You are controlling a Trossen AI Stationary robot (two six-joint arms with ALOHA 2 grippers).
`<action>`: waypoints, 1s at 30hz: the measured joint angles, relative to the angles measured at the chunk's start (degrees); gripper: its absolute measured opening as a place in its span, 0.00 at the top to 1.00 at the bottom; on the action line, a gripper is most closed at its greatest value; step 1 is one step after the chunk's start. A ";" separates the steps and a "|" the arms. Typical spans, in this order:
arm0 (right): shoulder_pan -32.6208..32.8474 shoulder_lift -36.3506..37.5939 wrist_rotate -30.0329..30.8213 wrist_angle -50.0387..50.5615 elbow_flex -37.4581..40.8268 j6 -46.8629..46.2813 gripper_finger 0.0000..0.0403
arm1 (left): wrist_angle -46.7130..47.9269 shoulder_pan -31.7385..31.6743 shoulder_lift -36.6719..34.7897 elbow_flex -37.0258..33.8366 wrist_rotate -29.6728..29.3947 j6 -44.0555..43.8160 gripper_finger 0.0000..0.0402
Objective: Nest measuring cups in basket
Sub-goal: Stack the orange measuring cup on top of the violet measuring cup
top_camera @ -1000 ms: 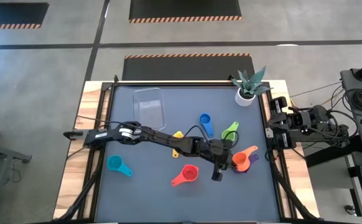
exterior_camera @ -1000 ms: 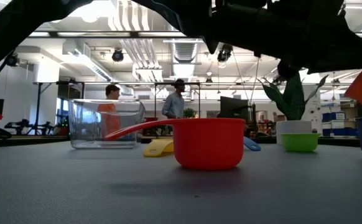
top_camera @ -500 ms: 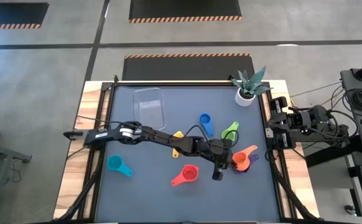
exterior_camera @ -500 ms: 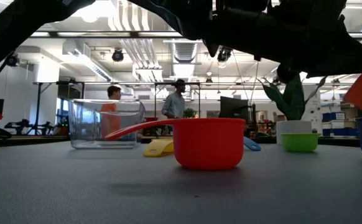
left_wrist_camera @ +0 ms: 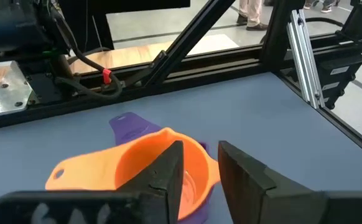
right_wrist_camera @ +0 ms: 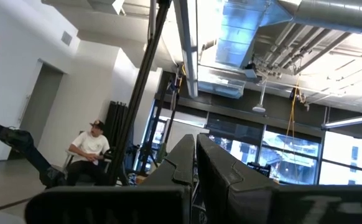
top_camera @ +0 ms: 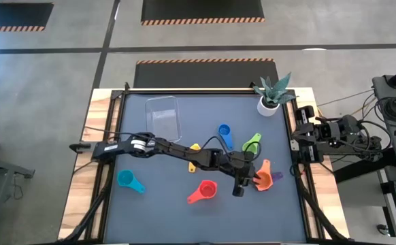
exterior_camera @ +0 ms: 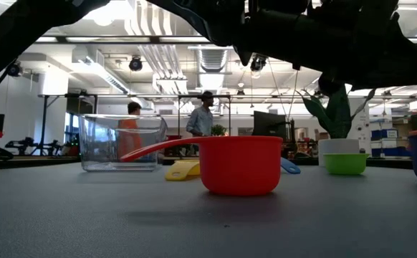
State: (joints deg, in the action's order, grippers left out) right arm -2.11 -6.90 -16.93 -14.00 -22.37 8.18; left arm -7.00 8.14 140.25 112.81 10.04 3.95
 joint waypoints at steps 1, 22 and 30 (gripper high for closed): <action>0.00 0.00 0.00 0.00 0.00 -0.04 0.98 | 0.02 0.00 0.00 0.00 0.02 0.00 0.77; 0.00 -0.89 1.60 0.19 0.00 -2.44 0.98 | 18.08 0.66 -13.07 -0.10 -3.47 16.27 0.76; 0.00 -5.64 4.98 0.02 -0.12 -3.08 0.98 | 28.25 1.26 -24.79 -2.95 -3.57 20.37 0.82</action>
State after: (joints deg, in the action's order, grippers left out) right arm -2.11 -12.54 -11.94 -13.98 -22.49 5.10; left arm 21.25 9.41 115.45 109.87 6.48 24.32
